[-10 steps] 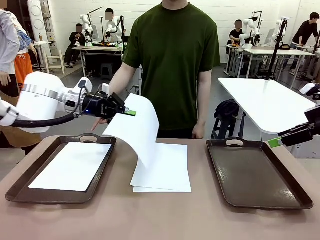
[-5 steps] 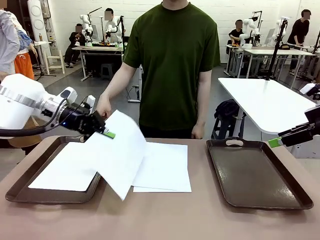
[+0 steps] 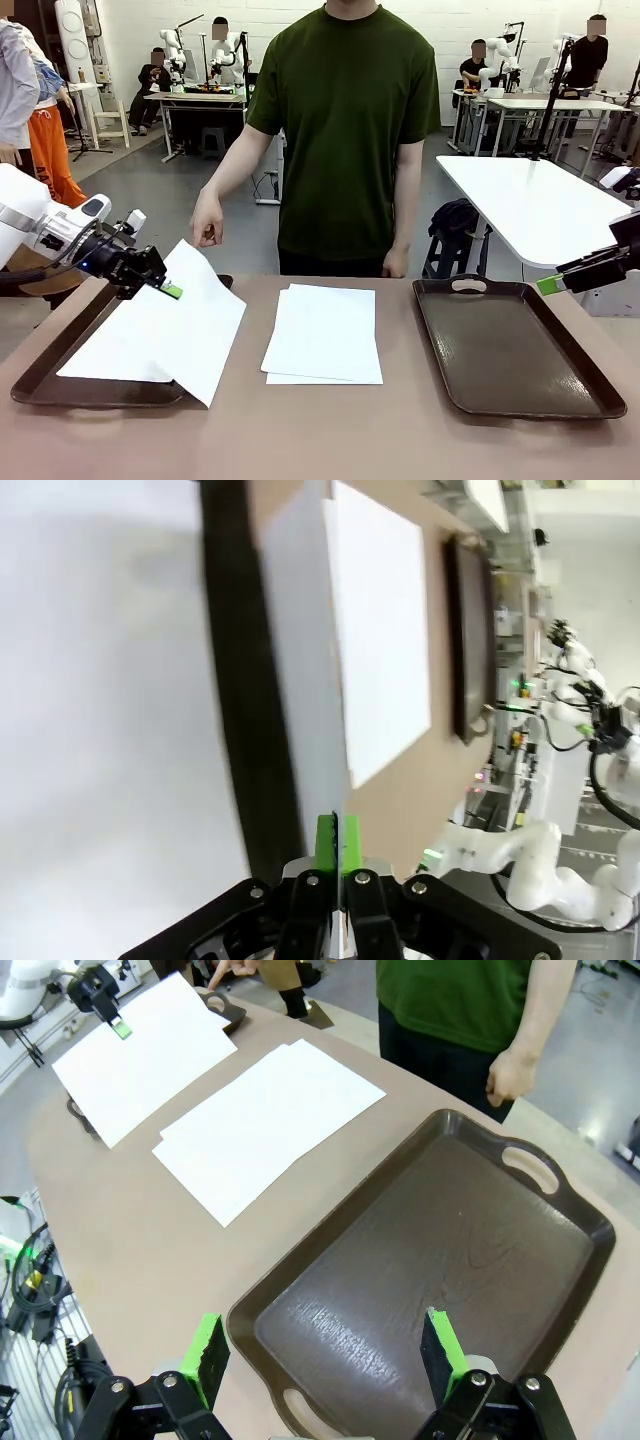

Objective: Sort the A4 documents.
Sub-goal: Place the A4 Paper in the designated Handle tray.

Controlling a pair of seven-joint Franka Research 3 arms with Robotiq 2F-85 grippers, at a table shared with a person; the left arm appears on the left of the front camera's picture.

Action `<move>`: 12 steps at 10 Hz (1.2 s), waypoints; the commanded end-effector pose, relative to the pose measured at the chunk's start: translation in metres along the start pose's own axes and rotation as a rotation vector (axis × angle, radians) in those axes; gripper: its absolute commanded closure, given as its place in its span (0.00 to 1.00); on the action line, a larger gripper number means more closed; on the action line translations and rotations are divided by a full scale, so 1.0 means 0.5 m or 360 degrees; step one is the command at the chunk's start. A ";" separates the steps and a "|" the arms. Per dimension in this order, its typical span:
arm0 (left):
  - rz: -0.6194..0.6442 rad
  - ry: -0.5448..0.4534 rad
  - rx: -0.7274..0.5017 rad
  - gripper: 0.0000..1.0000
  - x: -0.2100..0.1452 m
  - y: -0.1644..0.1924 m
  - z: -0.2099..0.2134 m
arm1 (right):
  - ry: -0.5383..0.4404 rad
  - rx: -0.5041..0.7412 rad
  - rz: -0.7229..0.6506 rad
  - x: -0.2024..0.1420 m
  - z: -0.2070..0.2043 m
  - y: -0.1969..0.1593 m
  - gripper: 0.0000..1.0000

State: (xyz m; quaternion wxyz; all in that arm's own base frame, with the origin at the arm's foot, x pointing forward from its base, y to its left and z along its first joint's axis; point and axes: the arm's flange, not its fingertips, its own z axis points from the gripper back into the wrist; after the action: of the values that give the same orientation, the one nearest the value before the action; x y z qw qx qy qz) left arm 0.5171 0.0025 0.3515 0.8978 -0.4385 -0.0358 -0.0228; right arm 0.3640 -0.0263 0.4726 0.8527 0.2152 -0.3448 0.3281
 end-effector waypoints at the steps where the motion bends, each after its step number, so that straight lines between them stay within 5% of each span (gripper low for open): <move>1: 0.0017 0.0029 0.0105 0.99 0.030 0.044 0.002 | -0.0038 0.0033 0.0010 0.001 -0.007 -0.007 0.00; 6: -0.0043 0.0064 0.0279 0.99 0.110 0.094 0.058 | -0.0038 0.0033 0.0010 0.001 -0.007 -0.007 0.00; 12: -0.0001 0.0136 0.0384 0.99 0.092 0.106 0.074 | -0.0038 0.0033 0.0010 0.001 -0.007 -0.007 0.00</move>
State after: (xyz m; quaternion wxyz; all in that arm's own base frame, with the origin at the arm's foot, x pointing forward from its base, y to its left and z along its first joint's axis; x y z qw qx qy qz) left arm 0.5680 0.0633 0.3318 0.9399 -0.3382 -0.0095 -0.0451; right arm 0.3639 -0.0266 0.4725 0.8530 0.2153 -0.3445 0.3278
